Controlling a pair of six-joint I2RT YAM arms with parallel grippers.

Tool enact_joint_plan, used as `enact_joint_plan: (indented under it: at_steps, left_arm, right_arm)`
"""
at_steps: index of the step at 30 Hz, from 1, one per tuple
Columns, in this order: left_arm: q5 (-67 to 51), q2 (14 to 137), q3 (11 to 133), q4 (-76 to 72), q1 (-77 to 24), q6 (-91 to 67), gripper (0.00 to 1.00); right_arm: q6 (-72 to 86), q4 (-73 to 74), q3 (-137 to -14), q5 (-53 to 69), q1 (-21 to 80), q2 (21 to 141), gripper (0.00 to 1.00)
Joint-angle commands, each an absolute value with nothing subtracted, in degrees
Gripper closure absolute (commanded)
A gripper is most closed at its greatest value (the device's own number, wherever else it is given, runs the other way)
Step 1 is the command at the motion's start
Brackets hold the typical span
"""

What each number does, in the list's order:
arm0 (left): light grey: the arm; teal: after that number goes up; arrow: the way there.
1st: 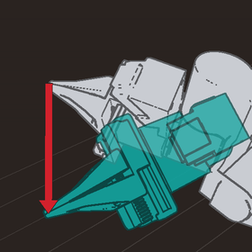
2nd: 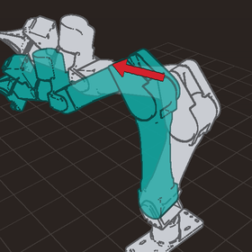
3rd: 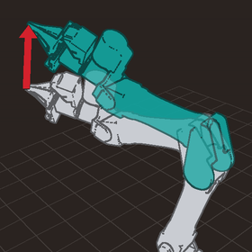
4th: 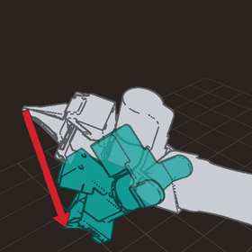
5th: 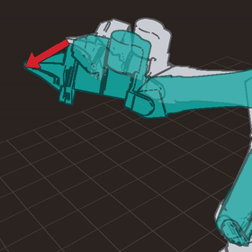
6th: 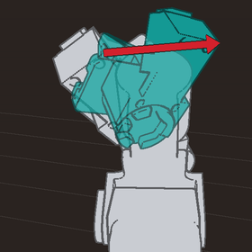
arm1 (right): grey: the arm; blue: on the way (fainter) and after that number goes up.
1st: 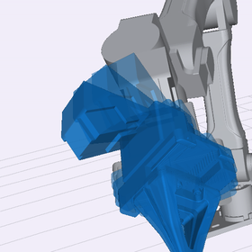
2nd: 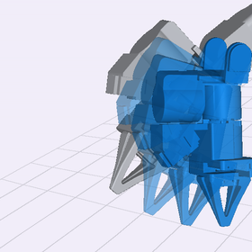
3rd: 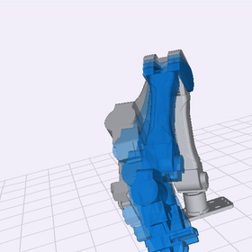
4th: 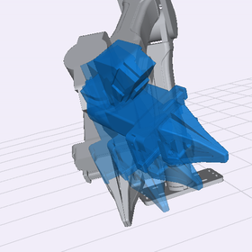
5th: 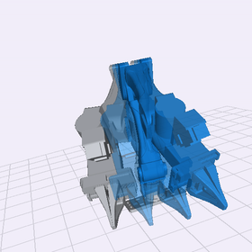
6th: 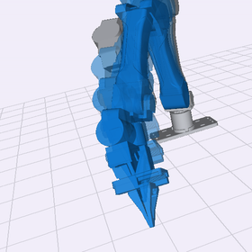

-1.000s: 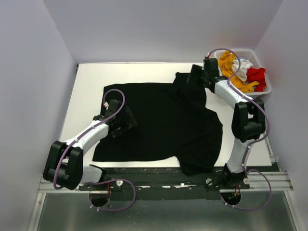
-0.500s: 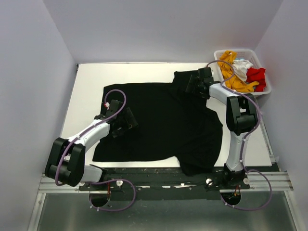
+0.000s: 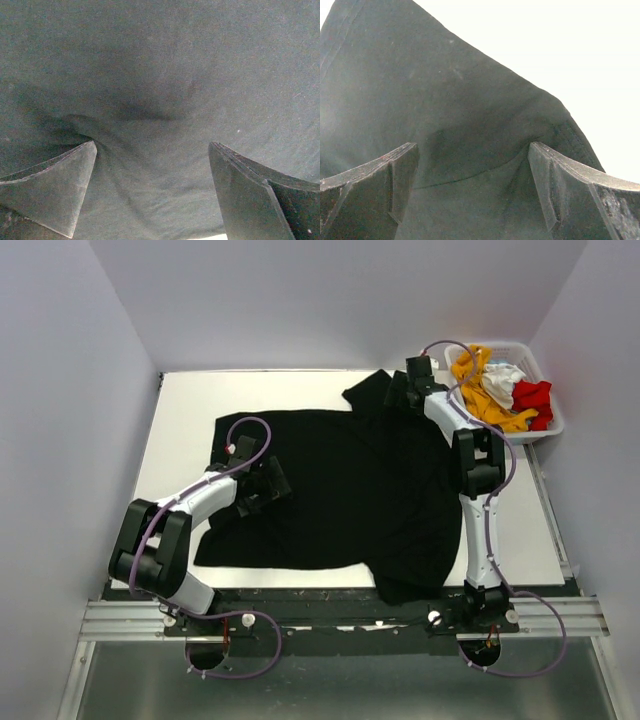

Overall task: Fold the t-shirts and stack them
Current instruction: Flatten out the tshirt

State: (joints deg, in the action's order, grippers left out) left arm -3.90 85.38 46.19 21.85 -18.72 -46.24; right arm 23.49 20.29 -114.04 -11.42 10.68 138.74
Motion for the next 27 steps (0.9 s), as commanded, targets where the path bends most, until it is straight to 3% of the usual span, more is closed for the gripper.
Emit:
enact_joint_plan:
  at_steps: [1, 10, 17, 20, 27]
  left_arm:
    - [-5.52, 89.78, 49.46, 22.89, -17.72, -44.08, 0.01]
    - [-6.41, 97.26, 58.63, 25.80, -15.91, -42.82, 0.01]
    - [-3.43, 95.92, 62.49, 28.46, -15.82, -42.45, 0.02]
    - [-2.74, 92.70, 61.57, 29.02, -15.90, -42.90, 0.02]
    - [3.41, 76.96, 51.71, 33.19, -15.87, -47.69, 0.01]
  right_arm:
    - [24.04, 26.94, -122.25, -11.97, 8.30, 146.48, 0.00]
    - [27.43, 25.06, -132.63, -13.63, 4.78, 152.80, 0.00]
    - [19.92, 18.99, -135.23, -0.94, 4.27, 152.24, 0.00]
    - [17.33, 18.19, -132.51, 3.94, 5.05, 147.95, 0.00]
    - [8.92, 16.06, -116.02, -2.36, 11.89, 131.61, 0.00]
